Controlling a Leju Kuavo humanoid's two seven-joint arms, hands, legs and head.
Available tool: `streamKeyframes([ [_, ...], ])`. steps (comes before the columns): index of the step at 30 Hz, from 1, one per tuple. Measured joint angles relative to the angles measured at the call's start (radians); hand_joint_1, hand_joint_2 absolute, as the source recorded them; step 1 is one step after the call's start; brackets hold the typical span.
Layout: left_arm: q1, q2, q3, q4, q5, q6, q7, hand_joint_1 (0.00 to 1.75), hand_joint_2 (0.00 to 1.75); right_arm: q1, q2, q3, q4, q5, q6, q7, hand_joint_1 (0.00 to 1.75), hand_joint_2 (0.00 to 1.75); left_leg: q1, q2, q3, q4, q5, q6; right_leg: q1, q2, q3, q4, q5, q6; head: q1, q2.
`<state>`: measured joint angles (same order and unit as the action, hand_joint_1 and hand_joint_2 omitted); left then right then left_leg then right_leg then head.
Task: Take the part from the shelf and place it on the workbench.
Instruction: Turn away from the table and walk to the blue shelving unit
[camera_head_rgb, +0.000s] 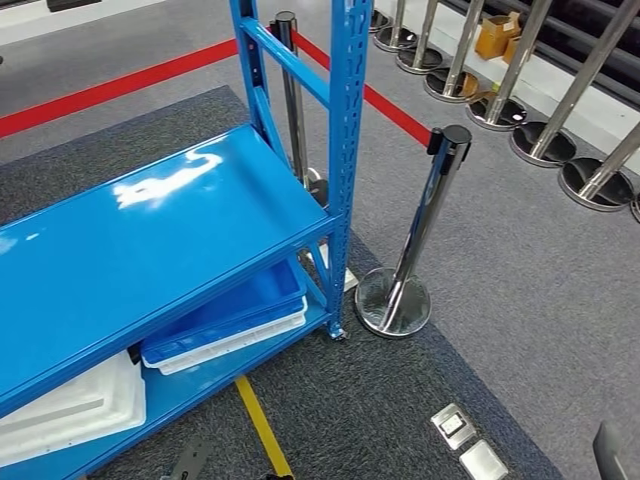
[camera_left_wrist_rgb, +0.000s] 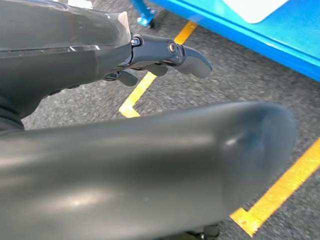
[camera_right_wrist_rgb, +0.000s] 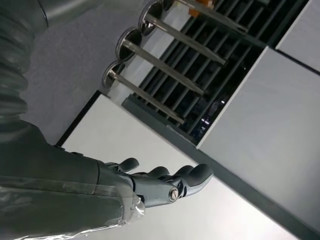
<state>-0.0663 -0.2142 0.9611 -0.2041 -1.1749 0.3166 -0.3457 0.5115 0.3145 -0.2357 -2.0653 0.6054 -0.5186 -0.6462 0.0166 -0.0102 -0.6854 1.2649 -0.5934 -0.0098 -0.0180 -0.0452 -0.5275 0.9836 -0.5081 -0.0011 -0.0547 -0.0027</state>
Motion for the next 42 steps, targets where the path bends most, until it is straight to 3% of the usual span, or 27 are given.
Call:
streamKeyframes([
  [3,-0.002,0.000,0.000,0.000,0.000,0.000,0.000,0.00,0.00,0.000,0.003,-0.001,0.005,0.000,0.002,0.000,0.00,1.75,0.000,0.054,0.099,-0.192,0.084,-0.003,0.000,-0.026,0.011,0.003,-0.011,0.017,0.000,0.000],
  [5,-0.004,0.001,0.000,0.000,-0.001,-0.001,0.000,0.00,0.00,-0.001,0.004,-0.001,0.008,0.001,0.005,0.000,0.00,1.75,-0.007,0.076,0.118,-0.238,0.089,0.008,0.005,-0.041,0.016,0.005,-0.016,0.028,0.001,0.000],
  [7,-0.002,0.001,0.000,0.000,-0.001,-0.002,-0.001,0.00,0.00,-0.003,0.006,-0.001,0.009,0.002,0.008,0.000,0.00,1.75,-0.009,0.061,0.115,-0.241,0.091,0.023,0.003,-0.055,0.022,0.004,-0.020,0.038,0.003,0.000],
  [9,-0.001,0.001,0.000,0.000,0.000,-0.002,-0.002,0.00,0.00,-0.004,0.006,-0.001,0.011,0.006,0.010,-0.001,0.00,1.75,-0.007,0.042,0.115,-0.243,0.094,0.037,-0.002,-0.025,0.011,0.038,-0.051,0.046,0.005,0.000],
  [11,-0.004,0.001,0.001,0.000,0.000,-0.002,-0.003,0.00,0.00,-0.004,0.006,-0.001,0.014,0.009,0.012,-0.001,0.00,1.75,-0.007,0.023,0.114,-0.244,0.096,0.046,-0.003,0.023,-0.041,0.155,-0.116,0.048,0.007,0.000],
  [13,-0.005,0.001,0.001,0.000,-0.001,-0.002,-0.003,0.00,0.00,-0.003,0.007,-0.001,0.021,0.010,0.015,-0.001,0.00,1.75,-0.011,0.001,0.115,-0.244,0.096,0.049,0.000,0.037,-0.107,0.283,-0.160,0.044,0.008,0.000],
  [14,-0.004,0.001,0.001,0.000,-0.001,-0.002,-0.002,0.00,0.00,-0.003,0.007,-0.001,0.026,0.010,0.016,0.000,0.00,1.75,-0.014,-0.011,0.116,-0.243,0.095,0.050,0.002,0.039,-0.122,0.305,-0.154,0.040,0.008,0.000],
  [15,-0.004,0.001,0.001,0.000,-0.001,-0.002,-0.002,0.00,0.00,-0.003,0.007,-0.001,0.030,0.009,0.019,0.001,0.00,1.75,-0.016,-0.023,0.118,-0.243,0.095,0.050,0.004,0.042,-0.119,0.285,-0.128,0.034,0.008,0.000],
  [16,-0.004,0.001,0.001,0.000,-0.001,-0.002,-0.001,0.00,0.00,-0.003,0.007,-0.001,0.034,0.008,0.022,0.003,0.00,1.75,-0.018,-0.037,0.121,-0.243,0.095,0.050,0.007,0.049,-0.098,0.229,-0.087,0.026,0.008,0.000],
  [18,-0.004,0.001,0.001,0.000,-0.001,-0.002,-0.001,0.00,0.00,-0.003,0.009,-0.001,0.042,0.007,0.027,0.006,0.00,1.75,-0.019,-0.061,0.122,-0.242,0.094,0.050,0.011,0.091,-0.046,0.094,-0.016,0.010,0.007,0.000],
  [20,-0.003,0.000,0.001,0.000,-0.001,-0.002,0.000,0.00,0.00,-0.003,0.012,-0.001,0.050,0.006,0.030,0.009,0.00,1.75,-0.016,-0.080,0.115,-0.241,0.096,0.045,0.013,0.122,-0.022,0.029,0.002,0.004,0.007,0.000],
  [22,0.000,0.000,0.001,0.000,-0.001,-0.002,0.001,0.00,0.00,-0.004,0.015,-0.001,0.056,0.005,0.030,0.012,0.00,1.75,-0.012,-0.095,0.109,-0.241,0.098,0.036,0.012,0.111,-0.018,0.017,0.001,0.003,0.008,0.000],
  [24,0.002,0.000,0.001,0.000,-0.001,-0.002,0.001,0.00,0.00,-0.005,0.019,-0.001,0.060,0.005,0.031,0.014,0.00,1.75,-0.015,-0.074,0.099,-0.220,0.079,0.026,0.006,0.089,-0.013,0.007,0.005,-0.003,0.006,0.000],
  [26,-0.001,0.000,0.001,0.000,-0.001,-0.002,0.001,0.00,0.00,-0.004,0.023,-0.002,0.065,0.005,0.031,0.015,0.00,1.75,-0.015,-0.029,0.056,-0.125,0.022,0.016,0.003,0.062,-0.009,0.001,0.006,-0.008,0.004,0.000],
  [28,-0.003,0.001,0.001,0.000,-0.001,-0.002,0.001,0.00,0.00,-0.004,0.025,-0.002,0.070,0.006,0.031,0.015,0.00,1.75,-0.008,-0.010,-0.002,0.001,-0.030,0.006,0.003,0.034,-0.009,0.002,0.005,-0.008,0.003,0.000],
  [29,-0.002,0.001,0.001,0.000,-0.001,-0.002,0.001,0.00,0.00,-0.004,0.025,-0.002,0.073,0.006,0.031,0.015,0.00,1.75,-0.005,-0.006,-0.015,0.029,-0.033,0.002,0.003,0.022,-0.008,0.002,0.004,-0.007,0.003,0.000],
  [30,0.000,0.002,0.001,0.000,-0.001,-0.002,0.001,0.00,0.00,-0.004,0.025,-0.002,0.075,0.006,0.031,0.015,0.00,1.75,-0.002,-0.003,-0.008,0.017,-0.017,-0.001,0.002,0.011,-0.007,0.002,0.003,-0.005,0.003,0.000],
  [32,0.001,0.003,0.001,0.000,-0.001,-0.001,0.001,0.00,0.00,-0.005,0.026,-0.002,0.082,0.006,0.036,0.017,0.00,1.75,0.003,0.018,0.056,-0.107,0.051,-0.006,0.000,-0.008,0.000,0.003,-0.003,0.003,0.003,0.000],
  [34,-0.002,0.003,0.001,0.000,-0.001,0.000,0.001,0.00,0.00,-0.006,0.027,-0.005,0.091,-0.003,0.043,0.021,0.00,1.75,-0.003,0.055,0.113,-0.220,0.089,-0.002,0.004,-0.023,0.005,0.006,-0.008,0.015,0.002,0.000],
  [36,-0.002,0.003,0.003,0.000,0.000,0.001,0.001,0.00,0.00,-0.010,0.029,-0.014,0.108,-0.036,0.050,0.027,0.00,1.75,-0.010,0.066,0.122,-0.244,0.088,0.011,0.008,-0.037,0.009,0.006,-0.011,0.026,0.003,0.000],
  [38,0.001,0.003,0.006,0.000,0.000,0.003,0.002,0.00,0.00,-0.020,0.030,-0.033,0.137,-0.080,0.055,0.034,0.00,1.75,-0.010,0.049,0.120,-0.245,0.091,0.024,0.006,-0.046,0.015,0.006,-0.016,0.036,0.004,0.000],
  [40,0.000,0.003,0.011,0.000,0.000,0.006,0.004,0.00,0.00,-0.034,0.030,-0.062,0.182,-0.115,0.060,0.036,0.00,1.75,-0.007,0.033,0.121,-0.248,0.095,0.037,0.002,-0.018,0.003,0.047,-0.051,0.045,0.006,0.000],
  [42,-0.002,0.003,0.016,0.000,0.001,0.010,0.008,0.00,0.00,-0.058,0.030,-0.110,0.260,-0.141,0.074,0.029,0.00,1.75,-0.007,0.016,0.120,-0.249,0.097,0.045,0.001,0.023,-0.051,0.168,-0.118,0.048,0.009,0.000],
])
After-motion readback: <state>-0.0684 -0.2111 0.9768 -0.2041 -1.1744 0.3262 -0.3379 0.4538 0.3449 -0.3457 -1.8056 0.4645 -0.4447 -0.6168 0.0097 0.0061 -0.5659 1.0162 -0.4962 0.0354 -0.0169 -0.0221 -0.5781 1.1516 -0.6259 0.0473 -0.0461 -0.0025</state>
